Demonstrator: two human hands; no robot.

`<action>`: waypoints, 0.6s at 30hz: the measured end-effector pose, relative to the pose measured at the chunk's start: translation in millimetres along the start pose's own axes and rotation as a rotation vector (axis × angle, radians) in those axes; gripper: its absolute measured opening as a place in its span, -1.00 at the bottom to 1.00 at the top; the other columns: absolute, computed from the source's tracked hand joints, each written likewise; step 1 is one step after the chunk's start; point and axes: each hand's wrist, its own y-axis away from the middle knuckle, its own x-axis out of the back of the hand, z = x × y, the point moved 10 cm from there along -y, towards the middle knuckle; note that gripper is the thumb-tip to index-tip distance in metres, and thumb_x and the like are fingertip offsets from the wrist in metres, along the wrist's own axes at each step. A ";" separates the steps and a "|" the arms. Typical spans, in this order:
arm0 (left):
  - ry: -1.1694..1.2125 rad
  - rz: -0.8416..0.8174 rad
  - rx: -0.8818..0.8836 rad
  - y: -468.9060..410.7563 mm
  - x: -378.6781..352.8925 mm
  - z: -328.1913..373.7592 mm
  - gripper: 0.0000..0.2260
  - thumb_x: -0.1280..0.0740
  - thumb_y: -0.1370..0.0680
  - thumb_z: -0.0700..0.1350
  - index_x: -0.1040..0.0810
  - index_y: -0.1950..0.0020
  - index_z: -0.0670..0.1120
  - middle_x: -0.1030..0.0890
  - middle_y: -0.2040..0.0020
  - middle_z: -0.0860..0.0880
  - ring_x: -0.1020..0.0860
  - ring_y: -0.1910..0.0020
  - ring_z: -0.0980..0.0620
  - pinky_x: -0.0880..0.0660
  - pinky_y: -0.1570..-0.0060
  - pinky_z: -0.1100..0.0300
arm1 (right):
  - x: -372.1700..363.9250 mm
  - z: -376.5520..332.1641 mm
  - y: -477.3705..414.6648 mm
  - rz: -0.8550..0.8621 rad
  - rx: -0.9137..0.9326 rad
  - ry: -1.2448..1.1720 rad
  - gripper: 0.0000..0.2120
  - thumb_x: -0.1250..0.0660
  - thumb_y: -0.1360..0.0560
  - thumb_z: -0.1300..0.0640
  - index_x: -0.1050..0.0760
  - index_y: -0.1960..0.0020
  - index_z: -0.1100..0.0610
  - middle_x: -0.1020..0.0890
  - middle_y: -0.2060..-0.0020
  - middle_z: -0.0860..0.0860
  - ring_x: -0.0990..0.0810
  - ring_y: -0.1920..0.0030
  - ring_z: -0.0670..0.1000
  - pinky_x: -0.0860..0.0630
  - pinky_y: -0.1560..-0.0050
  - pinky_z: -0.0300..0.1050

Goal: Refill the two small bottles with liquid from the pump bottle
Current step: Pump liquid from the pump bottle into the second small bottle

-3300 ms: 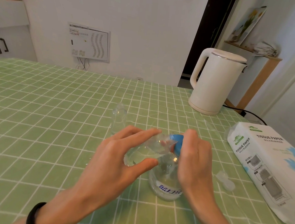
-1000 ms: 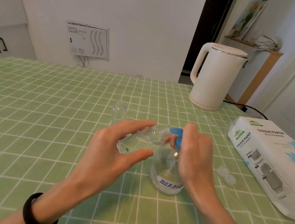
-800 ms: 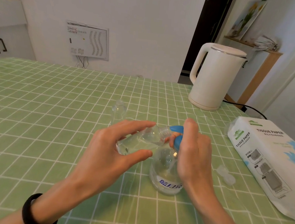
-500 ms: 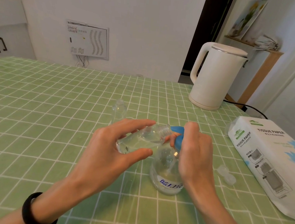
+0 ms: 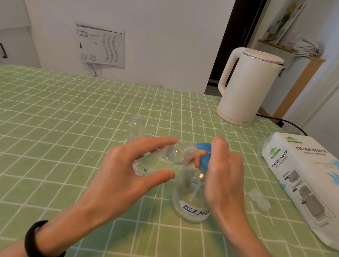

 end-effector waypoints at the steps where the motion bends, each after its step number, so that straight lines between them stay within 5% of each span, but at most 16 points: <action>1: -0.001 0.001 0.000 -0.1 0.1 -0.3 -0.50 -0.59 -0.44 0.01 -0.61 -0.35 0.27 -0.67 -0.20 0.35 -0.65 -0.21 0.16 -0.53 -0.18 0.29 | 0.3 -0.8 0.0 0.001 0.008 -0.005 -0.45 -0.03 -0.57 -0.05 -0.34 0.55 0.12 -0.50 0.60 -0.15 -0.42 0.54 -0.15 -0.30 0.37 -0.10; 6: -0.004 -0.004 -0.006 0.7 0.5 0.6 -0.50 -0.57 -0.44 0.04 -0.60 -0.36 0.26 -0.67 -0.21 0.34 -0.64 -0.22 0.17 -0.53 -0.19 0.28 | -0.3 -0.6 -0.7 -0.010 0.014 0.001 -0.47 -0.03 -0.56 -0.04 -0.28 0.55 0.10 -0.47 0.62 -0.17 -0.37 0.55 -0.12 -0.29 0.39 -0.10; 9: 0.004 -0.006 -0.005 0.5 -0.1 1.3 -0.51 -0.54 -0.43 0.10 -0.60 -0.36 0.26 -0.67 -0.21 0.34 -0.64 -0.23 0.18 -0.53 -0.19 0.30 | 0.9 5.8 -0.9 0.013 -0.036 0.006 -0.36 0.01 -0.56 -0.23 -0.43 0.49 0.15 -0.70 0.44 -0.11 -0.56 0.45 -0.03 -0.43 0.33 -0.03; 12: 0.002 -0.009 -0.006 0.0 -0.2 1.0 -0.51 -0.54 -0.43 0.10 -0.60 -0.36 0.26 -0.67 -0.21 0.34 -0.64 -0.22 0.18 -0.54 -0.20 0.30 | 1.4 5.5 -1.0 0.021 -0.031 0.010 -0.31 0.07 -0.53 -0.36 -0.48 0.54 0.01 -0.69 0.44 -0.06 -0.49 0.49 -0.02 -0.41 0.33 -0.07; 16: -0.002 -0.004 0.001 -0.1 0.5 0.2 -0.52 -0.54 -0.43 0.09 -0.60 -0.35 0.26 -0.67 -0.21 0.35 -0.64 -0.23 0.18 -0.54 -0.17 0.29 | 0.7 3.1 -1.7 0.007 -0.011 0.002 -0.38 0.00 -0.55 -0.18 -0.39 0.48 0.23 -0.72 0.41 -0.07 -0.58 0.44 -0.08 -0.44 0.33 0.01; 18: -0.003 -0.001 0.002 -0.3 0.8 -0.7 -0.51 -0.58 -0.45 0.02 -0.61 -0.35 0.26 -0.67 -0.20 0.35 -0.64 -0.22 0.17 -0.53 -0.18 0.31 | 0.8 -1.0 -1.8 -0.002 0.016 0.002 -0.46 -0.02 -0.56 -0.06 -0.29 0.56 0.11 -0.54 0.58 -0.16 -0.49 0.52 -0.17 -0.32 0.36 -0.09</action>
